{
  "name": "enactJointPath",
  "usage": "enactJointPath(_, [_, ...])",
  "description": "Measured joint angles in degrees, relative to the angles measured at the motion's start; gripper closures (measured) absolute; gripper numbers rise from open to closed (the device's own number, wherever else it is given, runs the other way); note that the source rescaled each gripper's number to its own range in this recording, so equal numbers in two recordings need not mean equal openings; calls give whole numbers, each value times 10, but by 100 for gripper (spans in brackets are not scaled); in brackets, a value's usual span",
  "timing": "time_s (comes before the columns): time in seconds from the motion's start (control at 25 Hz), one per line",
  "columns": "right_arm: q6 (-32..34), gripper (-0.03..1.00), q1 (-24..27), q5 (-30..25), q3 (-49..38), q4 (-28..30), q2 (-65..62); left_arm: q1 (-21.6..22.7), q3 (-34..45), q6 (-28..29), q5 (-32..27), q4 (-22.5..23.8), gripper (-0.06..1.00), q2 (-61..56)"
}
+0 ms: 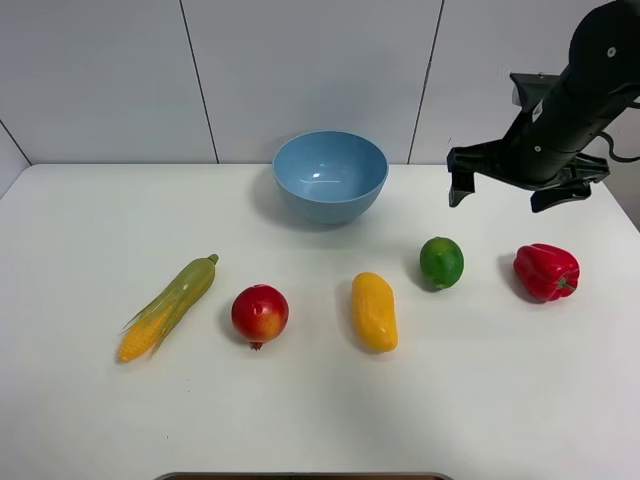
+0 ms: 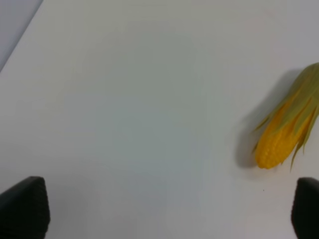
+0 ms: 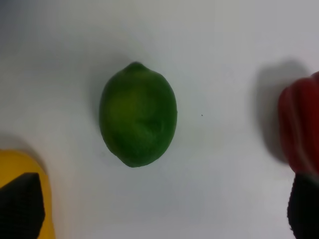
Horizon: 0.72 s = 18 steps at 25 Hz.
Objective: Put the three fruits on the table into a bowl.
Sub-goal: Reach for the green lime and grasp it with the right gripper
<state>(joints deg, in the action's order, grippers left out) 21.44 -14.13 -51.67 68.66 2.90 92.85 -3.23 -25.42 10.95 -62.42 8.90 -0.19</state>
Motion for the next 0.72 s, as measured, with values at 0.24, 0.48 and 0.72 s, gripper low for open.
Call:
enactJointPath(0.24, [1,-3,-1,29,0,0,43,0,0,0,0,0,-6,0])
enactJointPath(0.48, [-2,-3,-2,56,0,-16,86,0,0,0,0,0,-6,0])
enactJointPath(0.72, [-3,-3,-9,76,0,-21,128,0,0,0,0,0,-6,0])
